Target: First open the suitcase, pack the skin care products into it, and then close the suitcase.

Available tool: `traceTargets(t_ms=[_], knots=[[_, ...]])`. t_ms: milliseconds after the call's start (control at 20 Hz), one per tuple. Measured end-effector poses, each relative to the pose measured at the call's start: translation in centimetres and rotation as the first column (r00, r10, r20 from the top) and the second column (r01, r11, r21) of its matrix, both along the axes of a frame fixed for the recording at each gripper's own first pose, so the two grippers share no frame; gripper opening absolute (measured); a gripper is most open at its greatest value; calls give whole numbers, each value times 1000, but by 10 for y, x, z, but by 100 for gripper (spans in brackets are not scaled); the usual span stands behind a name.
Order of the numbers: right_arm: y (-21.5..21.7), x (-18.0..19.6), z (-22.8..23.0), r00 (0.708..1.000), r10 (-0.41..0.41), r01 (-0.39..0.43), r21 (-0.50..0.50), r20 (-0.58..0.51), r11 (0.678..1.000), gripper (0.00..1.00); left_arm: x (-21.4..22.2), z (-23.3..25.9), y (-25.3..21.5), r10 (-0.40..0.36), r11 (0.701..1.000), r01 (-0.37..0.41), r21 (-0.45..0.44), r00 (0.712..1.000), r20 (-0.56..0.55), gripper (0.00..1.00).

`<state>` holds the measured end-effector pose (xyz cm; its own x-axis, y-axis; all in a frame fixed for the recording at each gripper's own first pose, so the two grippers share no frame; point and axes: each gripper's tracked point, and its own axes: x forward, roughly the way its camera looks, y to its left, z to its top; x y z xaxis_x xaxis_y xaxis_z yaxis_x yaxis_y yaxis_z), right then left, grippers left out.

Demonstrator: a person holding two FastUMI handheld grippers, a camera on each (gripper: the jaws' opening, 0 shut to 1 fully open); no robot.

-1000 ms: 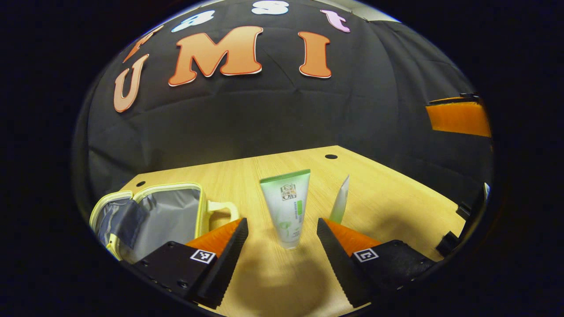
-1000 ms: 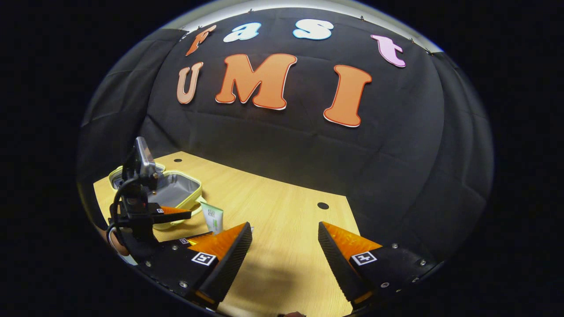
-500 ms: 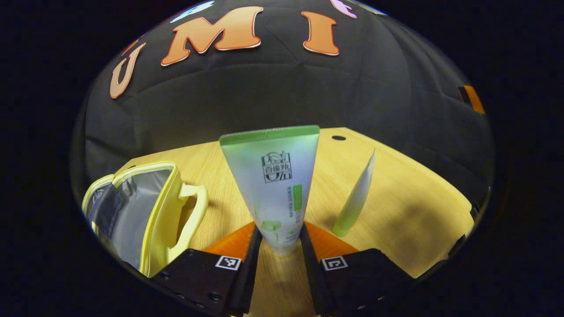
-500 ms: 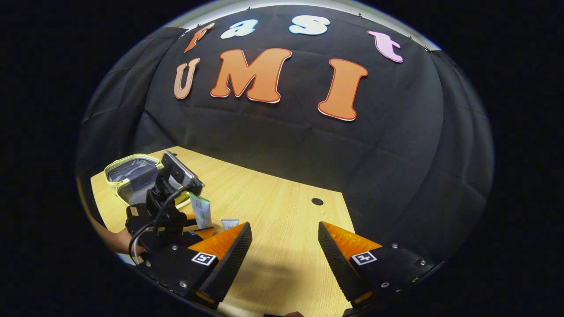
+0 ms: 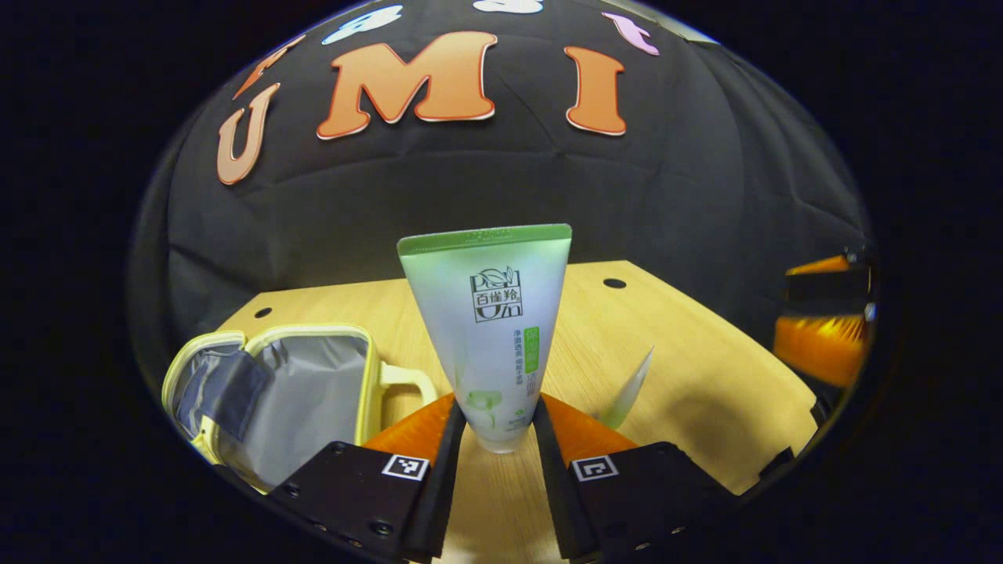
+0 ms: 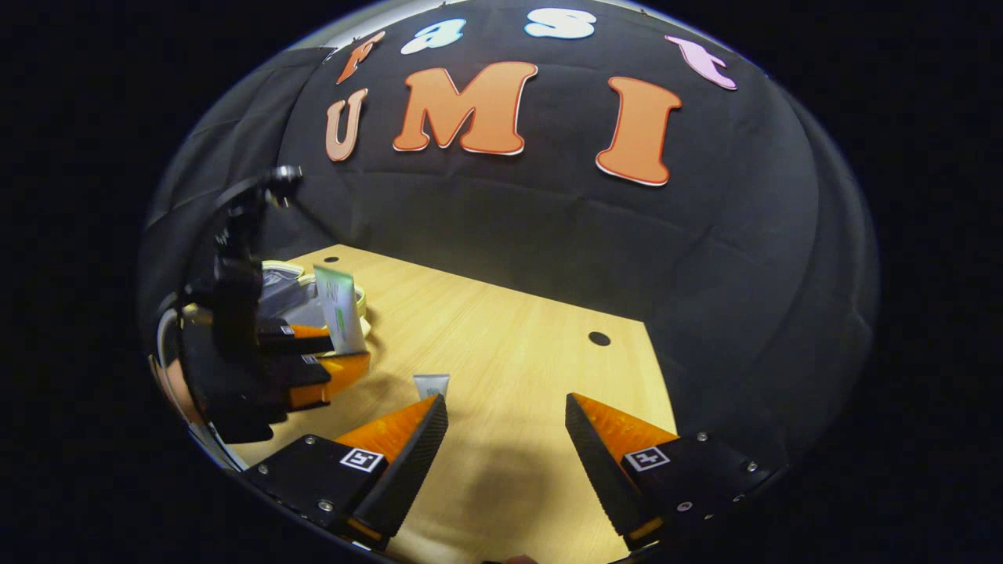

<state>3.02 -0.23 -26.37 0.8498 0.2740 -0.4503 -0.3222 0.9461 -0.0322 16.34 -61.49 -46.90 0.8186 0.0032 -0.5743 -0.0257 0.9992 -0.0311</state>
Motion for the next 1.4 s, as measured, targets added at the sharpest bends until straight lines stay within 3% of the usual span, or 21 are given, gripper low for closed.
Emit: traceTargets(t_ms=[250,400,650,850,1000,1050,1100,1400], knots=[[36,12,-46,993,78,-76,29,-84,997,97,-18,56,49,88,995,-89,53,996,28,52],[62,16,-82,973,156,-152,39,-168,988,96,-40,72,77,166,983,-166,82,986,7,52],[81,28,-110,958,188,-181,54,-214,982,93,-85,97,120,262,953,-257,159,965,-9,52],[91,33,-131,946,172,-164,54,-275,985,76,-103,105,147,308,935,-299,191,951,-18,52],[96,36,-137,945,156,-145,59,-289,988,50,-111,106,164,327,928,-315,196,944,-30,51],[100,38,-140,943,159,-145,69,-292,987,47,-111,104,169,328,929,-316,193,944,-30,51],[101,33,-132,941,162,-145,80,-297,986,36,-111,103,174,324,930,-313,191,945,-32,53],[129,22,-81,955,154,-125,127,-255,984,35,-104,69,210,272,959,-260,115,957,-99,52]])
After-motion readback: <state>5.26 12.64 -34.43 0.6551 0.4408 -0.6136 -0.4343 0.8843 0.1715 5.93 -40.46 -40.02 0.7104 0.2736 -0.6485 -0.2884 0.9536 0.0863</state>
